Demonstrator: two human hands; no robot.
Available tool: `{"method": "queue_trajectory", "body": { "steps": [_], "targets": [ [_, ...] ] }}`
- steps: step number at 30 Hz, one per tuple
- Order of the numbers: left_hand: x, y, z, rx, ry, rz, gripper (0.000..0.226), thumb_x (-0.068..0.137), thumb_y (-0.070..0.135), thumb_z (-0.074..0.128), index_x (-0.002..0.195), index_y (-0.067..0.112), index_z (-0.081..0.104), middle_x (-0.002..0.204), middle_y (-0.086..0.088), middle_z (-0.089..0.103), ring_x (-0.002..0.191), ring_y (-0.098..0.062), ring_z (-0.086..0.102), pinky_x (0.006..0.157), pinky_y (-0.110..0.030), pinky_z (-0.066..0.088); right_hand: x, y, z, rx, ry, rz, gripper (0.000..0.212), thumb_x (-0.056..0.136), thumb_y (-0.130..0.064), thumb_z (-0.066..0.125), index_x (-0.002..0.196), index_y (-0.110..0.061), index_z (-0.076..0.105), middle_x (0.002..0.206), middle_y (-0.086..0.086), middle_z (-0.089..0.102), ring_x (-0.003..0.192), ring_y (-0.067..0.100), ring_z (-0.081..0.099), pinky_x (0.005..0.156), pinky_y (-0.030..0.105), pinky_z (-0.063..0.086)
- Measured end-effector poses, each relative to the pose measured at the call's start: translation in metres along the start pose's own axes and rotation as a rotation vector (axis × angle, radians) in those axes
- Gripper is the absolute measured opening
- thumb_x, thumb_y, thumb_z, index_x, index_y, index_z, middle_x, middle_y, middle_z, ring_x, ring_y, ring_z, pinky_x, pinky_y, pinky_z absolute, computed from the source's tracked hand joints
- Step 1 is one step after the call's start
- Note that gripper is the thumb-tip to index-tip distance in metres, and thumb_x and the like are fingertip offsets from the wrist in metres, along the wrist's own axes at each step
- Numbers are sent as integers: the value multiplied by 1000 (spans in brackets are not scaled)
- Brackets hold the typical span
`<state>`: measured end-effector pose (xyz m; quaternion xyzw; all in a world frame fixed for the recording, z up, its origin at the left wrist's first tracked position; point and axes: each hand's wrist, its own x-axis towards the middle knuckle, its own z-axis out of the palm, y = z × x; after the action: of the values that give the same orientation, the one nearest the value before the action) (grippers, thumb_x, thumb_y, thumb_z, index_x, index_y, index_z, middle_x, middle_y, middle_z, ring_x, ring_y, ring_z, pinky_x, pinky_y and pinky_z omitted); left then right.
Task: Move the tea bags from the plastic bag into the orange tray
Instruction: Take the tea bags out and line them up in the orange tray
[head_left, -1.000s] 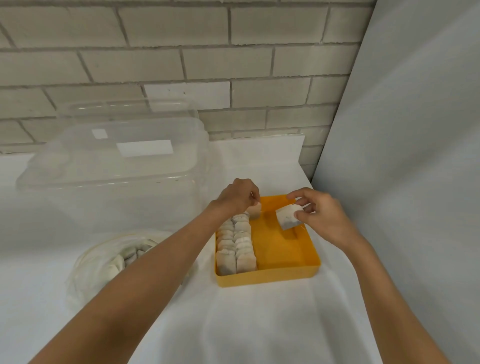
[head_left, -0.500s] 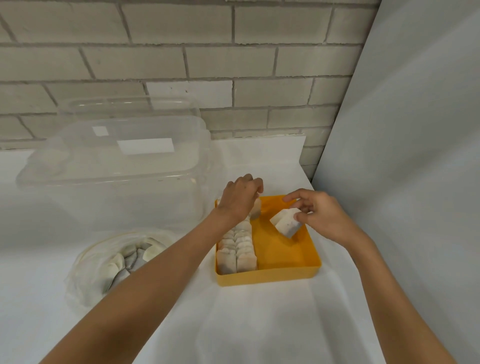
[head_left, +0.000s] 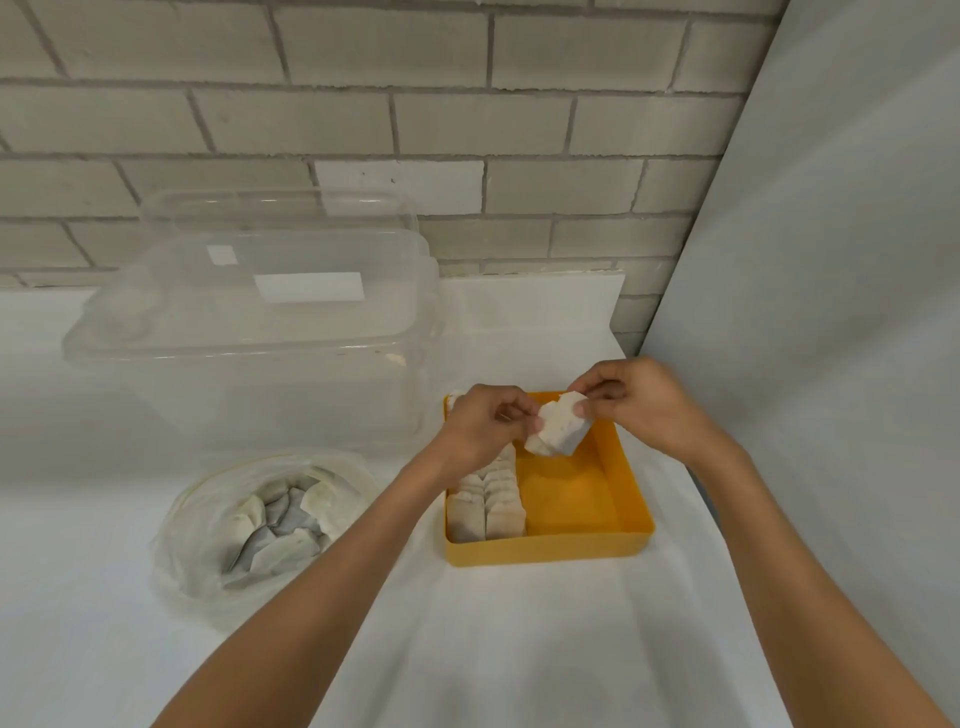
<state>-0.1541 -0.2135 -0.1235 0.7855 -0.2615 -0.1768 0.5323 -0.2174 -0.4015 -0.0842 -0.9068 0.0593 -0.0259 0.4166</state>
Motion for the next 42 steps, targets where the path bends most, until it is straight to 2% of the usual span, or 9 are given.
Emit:
{"method": "queue_trajectory", "body": {
  "steps": [5,9,13,16,19,32,36,39,42],
  "targets": [
    [-11,-14,-30,-8,179,-86,6,83,15,73,89,14,71,83,-4,69,77,-16,65,81,-31,52,16,-3,13,-196,81,-41,9,87,-13,67,93,-16,72,91,-4,66,86,12,61,71,16,44],
    [-21,-22,-46,-68,233,-106,4,83,19,73,84,22,70,80,0,67,75,-15,63,81,-36,53,35,5,37,-414,-73,8,11,90,-16,62,89,-24,69,104,3,66,95,21,60,81,30,48],
    [-30,-23,-53,-86,241,-124,4,84,20,72,86,20,70,82,-2,67,76,-16,63,79,-38,53,48,7,59,-413,-129,53,28,92,2,47,103,-13,69,119,8,61,106,24,57,87,28,47],
    [-35,-21,-55,-105,242,-119,6,84,17,72,83,21,68,81,-2,66,74,-16,63,78,-40,54,52,9,69,-381,-89,76,27,91,3,41,97,-14,60,112,10,60,95,21,56,78,25,45],
    [-37,-21,-57,-103,245,-120,8,84,16,72,81,22,69,80,-1,67,72,-14,63,78,-42,54,56,13,73,-349,-21,111,22,92,1,40,93,-15,55,105,11,57,89,22,57,77,29,51],
    [-29,-25,-45,-135,209,-133,6,84,16,72,89,13,71,80,-5,68,73,-14,63,78,-36,54,51,17,77,-345,45,120,11,93,-5,49,95,-12,57,103,10,62,92,23,58,82,32,52],
    [-27,-19,-40,-206,181,-142,5,85,7,68,89,10,68,75,-4,68,70,-13,62,68,-23,52,46,17,72,-380,60,88,13,93,-6,49,101,-11,60,106,9,64,88,18,55,78,25,47],
    [-26,-13,-35,-278,188,-148,6,86,2,66,90,6,64,73,-7,66,67,-13,62,65,-21,54,35,8,63,-226,113,52,14,92,-6,53,97,-12,65,99,7,69,80,18,62,75,27,53],
    [-24,-7,-29,-323,217,-126,6,86,3,66,90,4,63,75,-13,67,68,-19,66,68,-27,57,17,-12,56,94,150,33,13,93,-16,57,94,-16,70,86,2,72,67,13,67,58,19,54]
  ]
}}
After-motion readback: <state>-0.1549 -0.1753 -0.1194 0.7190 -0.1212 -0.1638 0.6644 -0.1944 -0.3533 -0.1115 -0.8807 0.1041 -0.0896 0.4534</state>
